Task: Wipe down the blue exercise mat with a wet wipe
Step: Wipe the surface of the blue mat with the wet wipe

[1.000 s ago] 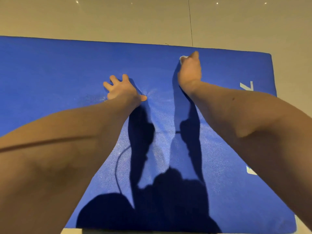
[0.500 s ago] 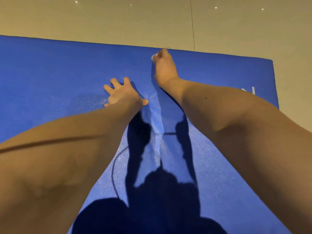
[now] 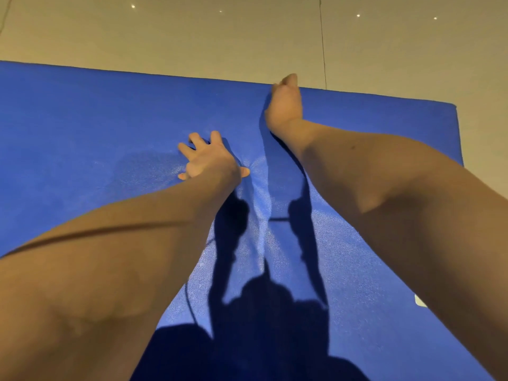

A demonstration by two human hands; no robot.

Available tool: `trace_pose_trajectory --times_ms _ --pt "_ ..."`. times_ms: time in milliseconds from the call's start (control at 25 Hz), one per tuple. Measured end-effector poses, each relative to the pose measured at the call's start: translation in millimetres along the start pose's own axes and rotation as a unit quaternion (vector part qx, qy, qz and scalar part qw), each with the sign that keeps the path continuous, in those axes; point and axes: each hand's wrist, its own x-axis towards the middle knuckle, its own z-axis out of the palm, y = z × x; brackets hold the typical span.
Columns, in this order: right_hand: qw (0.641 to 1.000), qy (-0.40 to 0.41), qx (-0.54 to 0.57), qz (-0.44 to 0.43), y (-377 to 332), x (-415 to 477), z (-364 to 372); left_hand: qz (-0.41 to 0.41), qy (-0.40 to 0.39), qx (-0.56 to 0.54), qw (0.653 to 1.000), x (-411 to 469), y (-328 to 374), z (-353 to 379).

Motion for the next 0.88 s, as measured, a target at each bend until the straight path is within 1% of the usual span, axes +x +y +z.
trace_pose_trajectory --times_ms 40,120,200,240,280,320,360,440,480,520,560,600,640,680,720,760,800,880 --pt "0.998 -0.028 -0.024 -0.044 -11 -3 5 0.001 0.002 0.001 1.0 1 0 0" --pt "0.992 -0.061 -0.048 -0.094 -16 -4 4 0.001 0.004 0.006 1.0 1 1 1" --pt "0.988 -0.057 -0.088 -0.115 -3 0 -3 -0.002 0.005 0.012 1.0 1 0 1" --pt "0.992 -0.032 -0.089 -0.087 9 4 -8 -0.002 0.004 0.014 1.0 1 -1 1" --pt "0.992 -0.008 -0.115 -0.051 23 7 -16 -0.001 0.004 0.015 1.0 0 0 1" --pt "0.993 0.009 -0.114 -0.005 34 6 -23 -0.001 0.004 0.015 1.0 0 -1 1" --pt "0.994 0.023 -0.099 0.035 36 1 -31 0.0 0.003 0.017 1.0 0 -1 1" --pt "0.994 0.057 -0.074 0.053 33 -9 -38 -0.001 -0.001 0.018 1.0 0 0 0" --pt "0.994 0.058 -0.056 0.078 27 -11 -36 -0.002 -0.001 0.018 1.0 0 -1 0" --pt "0.993 0.056 0.002 0.103 19 -14 -30 -0.002 0.001 0.017 1.0 0 -1 0" --pt "0.994 0.046 0.011 0.095 10 -16 -25 0.0 0.004 0.014 1.0 -1 -1 1" --pt "0.998 0.045 -0.028 0.045 1 -20 -19 0.003 0.007 0.01 1.0 -1 -2 1" --pt "0.999 0.021 -0.045 -0.012 -8 -23 -12 0.006 0.008 0.003 1.0 -1 -3 1" --pt "0.998 -0.019 -0.035 -0.055 -15 -28 -7 0.009 0.01 -0.004 1.0 -2 -4 2" --pt "0.995 -0.055 -0.026 -0.084 -18 -32 0 0.01 0.013 -0.009 1.0 -2 -5 2" --pt "0.994 -0.057 0.012 -0.095 -20 -35 1 0.012 0.014 -0.012 1.0 -2 -5 3" --pt "0.994 -0.036 0.053 -0.094 -19 -39 1 0.013 0.016 -0.012 1.0 -2 -5 4" --pt "0.995 0.021 0.061 -0.075 -6 -50 -4 0.018 0.017 -0.012 1.0 0 -7 4"
